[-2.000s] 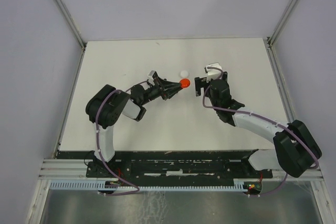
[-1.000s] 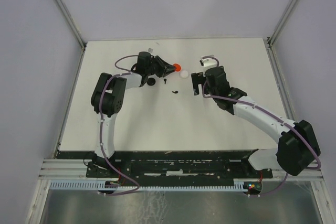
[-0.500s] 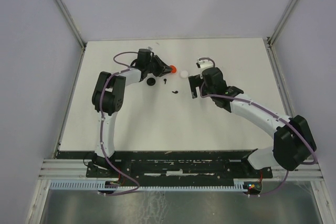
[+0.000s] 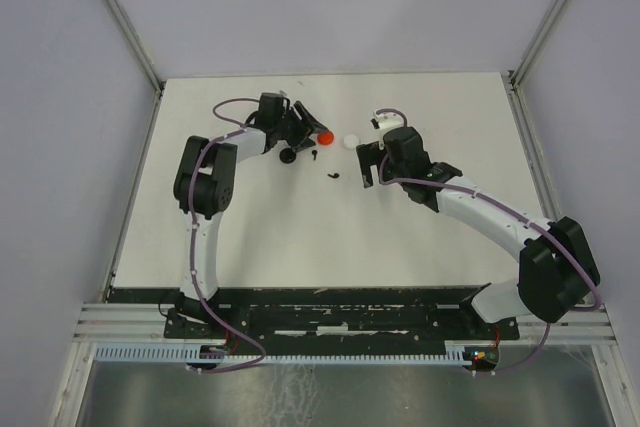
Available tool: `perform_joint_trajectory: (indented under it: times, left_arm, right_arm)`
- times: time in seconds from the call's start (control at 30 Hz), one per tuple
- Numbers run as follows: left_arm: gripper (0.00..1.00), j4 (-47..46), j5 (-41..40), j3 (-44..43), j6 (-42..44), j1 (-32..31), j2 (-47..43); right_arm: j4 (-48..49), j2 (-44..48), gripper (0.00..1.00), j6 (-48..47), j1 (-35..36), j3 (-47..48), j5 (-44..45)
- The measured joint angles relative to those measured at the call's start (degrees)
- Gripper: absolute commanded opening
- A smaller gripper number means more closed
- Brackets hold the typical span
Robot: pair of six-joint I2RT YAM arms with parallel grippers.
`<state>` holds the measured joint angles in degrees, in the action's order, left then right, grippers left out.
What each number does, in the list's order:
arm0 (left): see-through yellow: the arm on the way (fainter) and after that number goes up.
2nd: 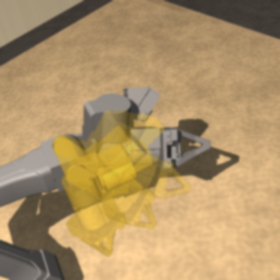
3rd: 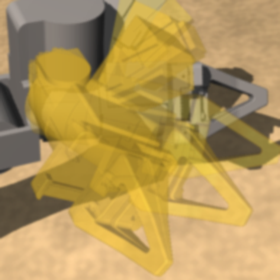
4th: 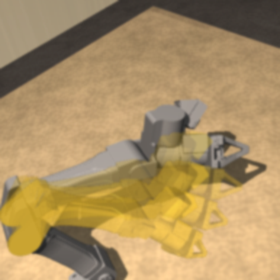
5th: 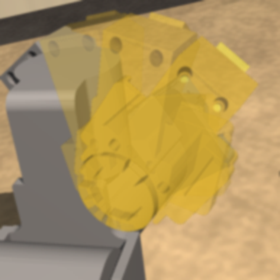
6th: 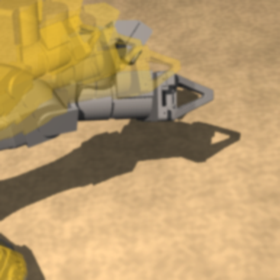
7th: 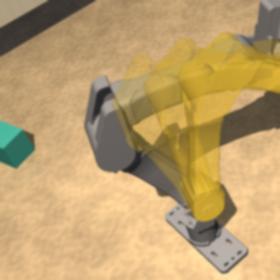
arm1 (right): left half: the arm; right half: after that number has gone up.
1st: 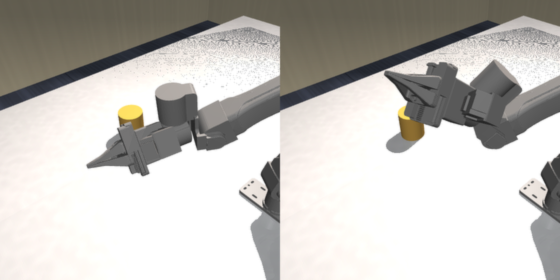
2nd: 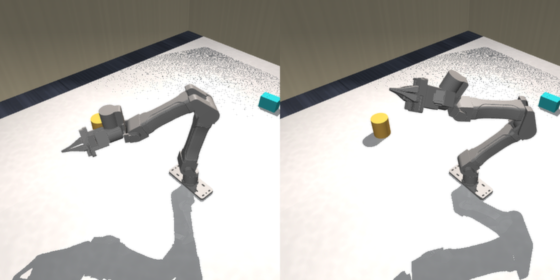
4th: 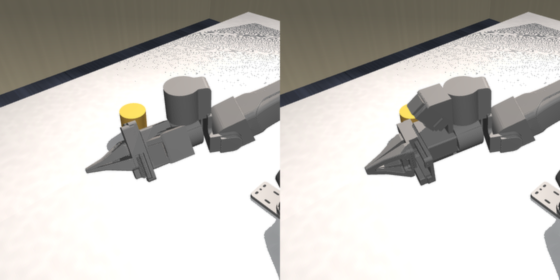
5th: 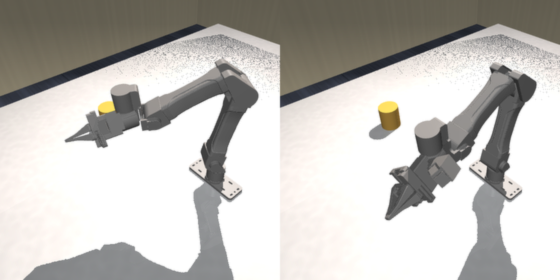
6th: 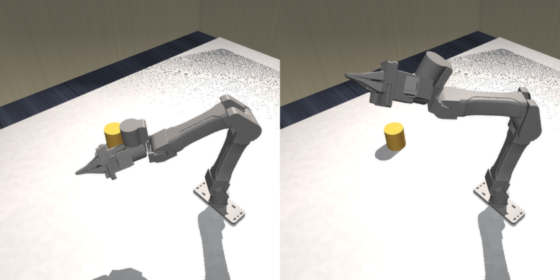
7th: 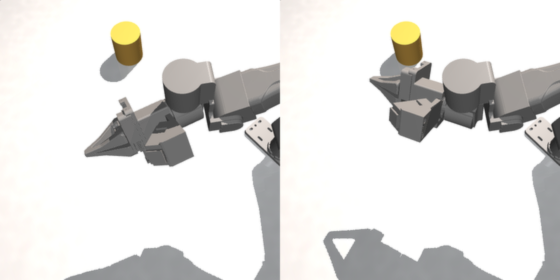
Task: Insert the wireless bluetooth earbuds into the charging case
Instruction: Place the charging case at the center of the board, then pick up the charging case at the center of the board.
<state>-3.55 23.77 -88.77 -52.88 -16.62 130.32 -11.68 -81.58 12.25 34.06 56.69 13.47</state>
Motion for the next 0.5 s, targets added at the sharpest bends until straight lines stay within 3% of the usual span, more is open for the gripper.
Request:
perform_joint_trajectory:
  times: [0.5]
  left_arm:
    - [0.74, -1.40, -6.56, 14.60, 1.92, 5.44, -15.87]
  right_arm:
    - [0.04, -0.04, 1.00, 0.37, 0.00, 0.09, -1.25]
